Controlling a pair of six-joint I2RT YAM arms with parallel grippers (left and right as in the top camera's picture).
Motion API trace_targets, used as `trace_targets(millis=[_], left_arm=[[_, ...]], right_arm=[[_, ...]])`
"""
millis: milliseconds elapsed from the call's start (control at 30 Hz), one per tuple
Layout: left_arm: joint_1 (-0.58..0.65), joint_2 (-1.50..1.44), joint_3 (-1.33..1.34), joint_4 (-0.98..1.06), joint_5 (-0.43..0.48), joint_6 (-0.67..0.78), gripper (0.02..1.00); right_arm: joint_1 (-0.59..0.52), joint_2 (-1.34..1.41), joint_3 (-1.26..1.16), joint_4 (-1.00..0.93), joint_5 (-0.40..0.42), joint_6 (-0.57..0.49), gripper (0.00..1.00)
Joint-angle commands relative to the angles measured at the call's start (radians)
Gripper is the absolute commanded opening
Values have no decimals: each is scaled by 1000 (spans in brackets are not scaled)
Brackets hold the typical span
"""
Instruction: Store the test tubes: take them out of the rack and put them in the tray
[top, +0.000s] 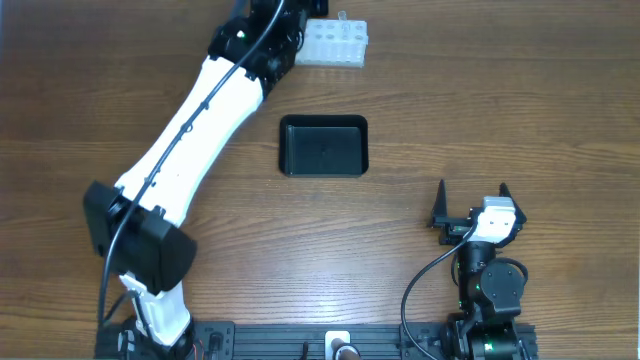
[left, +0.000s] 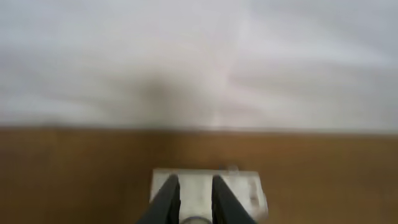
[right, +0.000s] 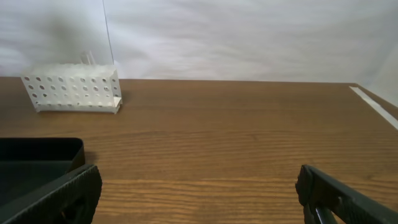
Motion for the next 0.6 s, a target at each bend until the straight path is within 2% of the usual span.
trace_targets(millis=[33, 100, 233, 400, 467, 600], left_arm=[[-43, 18, 4, -190, -1, -173, 88], [-58, 39, 4, -294, -1, -240, 53], [-83, 105, 4, -419, 0, -311, 56], [-87, 186, 4, -456, 26, -385, 58], [-87, 212, 4, -459, 56, -389, 53], [-87, 248, 3, -462, 60, -389, 60]], right_arm=[[-6, -2, -5, -4, 10, 2, 993], [-6, -2, -5, -3, 10, 2, 993], [-6, -2, -5, -3, 10, 2, 993], [-6, -2, -5, -3, 10, 2, 991], [-6, -2, -5, -3, 10, 2, 993], [-6, -2, -5, -3, 10, 2, 991]])
